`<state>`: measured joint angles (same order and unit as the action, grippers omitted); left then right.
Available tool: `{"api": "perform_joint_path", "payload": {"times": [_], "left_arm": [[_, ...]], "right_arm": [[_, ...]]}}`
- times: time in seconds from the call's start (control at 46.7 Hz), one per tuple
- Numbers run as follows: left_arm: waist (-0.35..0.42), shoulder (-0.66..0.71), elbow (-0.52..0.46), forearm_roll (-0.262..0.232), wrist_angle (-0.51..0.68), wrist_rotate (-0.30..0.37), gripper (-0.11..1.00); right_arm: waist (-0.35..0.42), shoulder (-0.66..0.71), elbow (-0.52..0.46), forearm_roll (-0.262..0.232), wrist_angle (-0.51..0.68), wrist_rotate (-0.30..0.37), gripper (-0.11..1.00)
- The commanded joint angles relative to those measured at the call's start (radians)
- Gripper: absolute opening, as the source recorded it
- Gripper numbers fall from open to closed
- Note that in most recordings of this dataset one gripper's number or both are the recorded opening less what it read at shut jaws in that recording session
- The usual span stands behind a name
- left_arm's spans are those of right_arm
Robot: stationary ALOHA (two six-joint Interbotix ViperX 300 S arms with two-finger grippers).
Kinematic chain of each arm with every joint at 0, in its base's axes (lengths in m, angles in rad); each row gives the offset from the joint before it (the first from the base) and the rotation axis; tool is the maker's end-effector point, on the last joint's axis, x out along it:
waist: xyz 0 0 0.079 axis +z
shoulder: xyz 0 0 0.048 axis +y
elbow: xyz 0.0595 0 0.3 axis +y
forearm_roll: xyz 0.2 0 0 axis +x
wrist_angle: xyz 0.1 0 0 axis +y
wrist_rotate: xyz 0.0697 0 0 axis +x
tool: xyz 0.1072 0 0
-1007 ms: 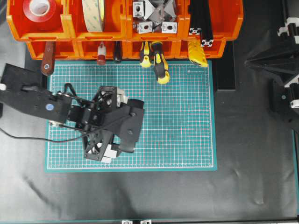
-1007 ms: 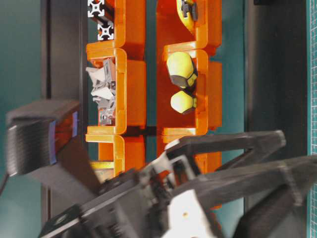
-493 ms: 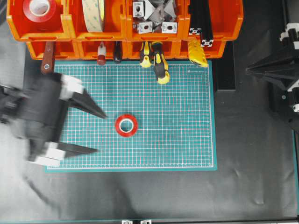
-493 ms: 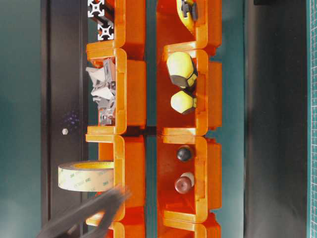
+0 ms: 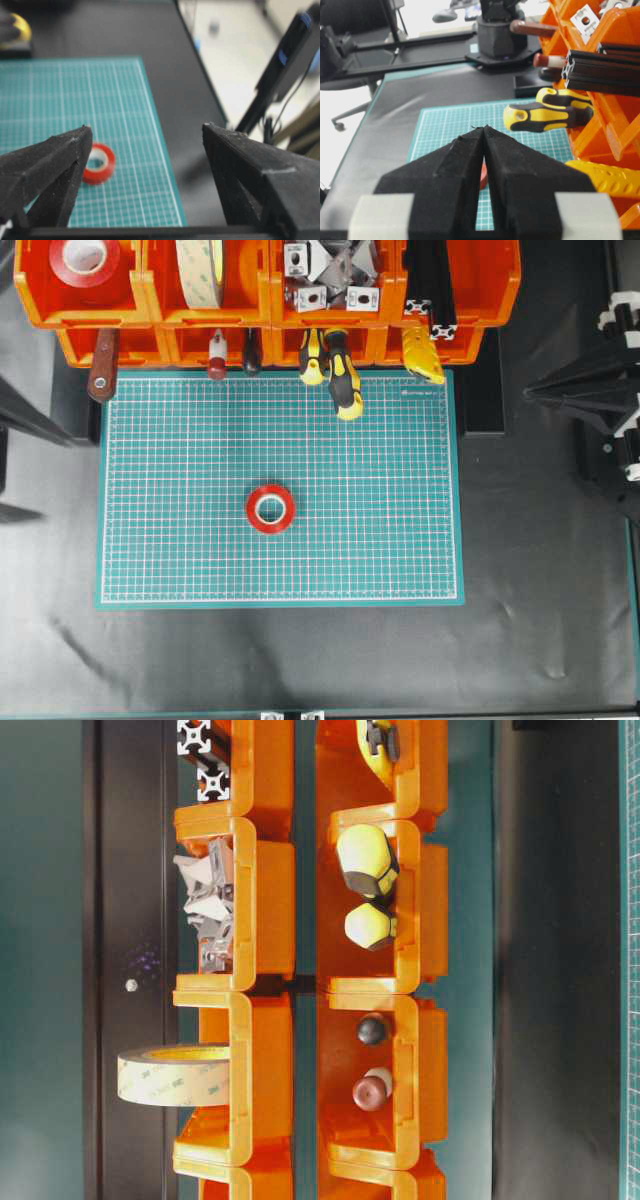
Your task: Pick vinyl tape from container rack with left arm.
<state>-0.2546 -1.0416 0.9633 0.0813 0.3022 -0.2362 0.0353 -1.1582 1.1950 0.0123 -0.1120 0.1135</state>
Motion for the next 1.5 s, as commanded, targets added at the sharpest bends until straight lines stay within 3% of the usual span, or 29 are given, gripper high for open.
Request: {"api": "perform_joint_path", "payload": {"times": [0.0,0.129,0.321,0.536,0.922,1.329,1.479], "left_arm": [[0.011,-0.077,0.017,-0.002,-0.005,0.006,0.85],[0.049,-0.166,0.043,-0.002,-0.005,0.000,0.85],[0.117,-0.192,0.066,-0.002,-0.012,0.000,0.85],[0.118,-0.146,0.091,-0.002,-0.097,-0.038,0.85],[0.118,-0.150,0.098,-0.002,-0.101,-0.066,0.85],[0.103,-0.196,0.114,-0.002,-0.098,-0.040,0.85],[0.100,-0.202,0.117,-0.002,-0.091,0.017,0.85]], "right_arm": [[-0.002,0.012,-0.031,0.002,-0.009,0.000,0.00],[0.021,0.011,-0.031,0.002,-0.043,-0.003,0.00],[0.040,0.012,-0.028,0.002,-0.057,-0.002,0.00],[0.043,0.008,-0.029,0.002,-0.080,-0.005,0.00],[0.043,-0.005,-0.025,-0.005,-0.110,-0.014,0.00],[0.037,0.005,-0.003,-0.005,-0.066,-0.002,0.00],[0.037,-0.005,-0.009,-0.005,-0.055,-0.011,0.00]]}}
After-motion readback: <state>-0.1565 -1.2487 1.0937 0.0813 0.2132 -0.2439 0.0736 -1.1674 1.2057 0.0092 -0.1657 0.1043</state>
